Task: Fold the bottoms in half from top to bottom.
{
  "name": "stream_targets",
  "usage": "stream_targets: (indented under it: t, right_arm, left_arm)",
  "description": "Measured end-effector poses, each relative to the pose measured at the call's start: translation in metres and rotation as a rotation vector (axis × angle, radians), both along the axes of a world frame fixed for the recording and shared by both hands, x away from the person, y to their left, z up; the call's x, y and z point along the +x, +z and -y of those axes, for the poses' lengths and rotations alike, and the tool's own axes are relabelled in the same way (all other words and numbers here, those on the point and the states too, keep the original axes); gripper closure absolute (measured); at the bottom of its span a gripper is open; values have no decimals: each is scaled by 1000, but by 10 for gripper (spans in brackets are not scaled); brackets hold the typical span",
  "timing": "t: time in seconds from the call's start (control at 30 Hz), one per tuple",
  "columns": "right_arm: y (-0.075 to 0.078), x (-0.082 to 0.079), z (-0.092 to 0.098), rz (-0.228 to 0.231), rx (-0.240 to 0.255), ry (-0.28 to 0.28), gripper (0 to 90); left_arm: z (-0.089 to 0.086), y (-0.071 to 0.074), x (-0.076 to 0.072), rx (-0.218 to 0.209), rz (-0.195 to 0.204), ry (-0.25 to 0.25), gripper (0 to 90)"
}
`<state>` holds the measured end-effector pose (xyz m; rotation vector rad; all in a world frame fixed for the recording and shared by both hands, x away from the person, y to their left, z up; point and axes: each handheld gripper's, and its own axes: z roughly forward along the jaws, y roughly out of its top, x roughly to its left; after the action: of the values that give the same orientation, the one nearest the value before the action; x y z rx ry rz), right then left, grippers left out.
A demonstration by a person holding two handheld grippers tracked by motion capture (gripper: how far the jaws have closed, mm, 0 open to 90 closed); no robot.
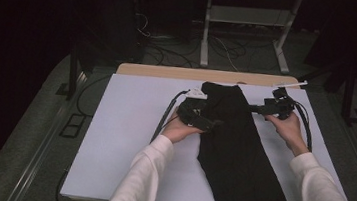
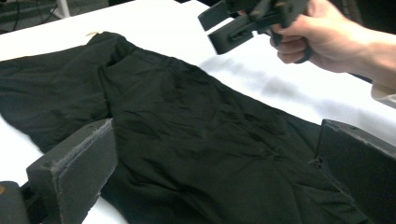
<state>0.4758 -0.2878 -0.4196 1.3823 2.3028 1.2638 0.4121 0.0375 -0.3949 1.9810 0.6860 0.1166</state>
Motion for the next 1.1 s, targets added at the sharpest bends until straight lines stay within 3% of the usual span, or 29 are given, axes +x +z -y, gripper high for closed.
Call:
stream_targets:
  t: [0.4, 0.87, 0.97, 1.1]
  right_arm:
    - [4, 1, 2, 10, 8, 6, 9]
    - [17, 7, 0, 4, -7, 4, 9]
    - [19, 8, 0, 8, 2, -10, 10]
    - [16, 10, -3, 2, 5, -12, 10]
  left_arm:
    - [-18, -11, 27, 6, -62, 86, 0]
    - [-26, -21, 50, -47, -141, 137, 0]
    - [-25, -25, 56, -68, -183, 132, 0]
    - [-22, -29, 61, -50, -171, 182, 0]
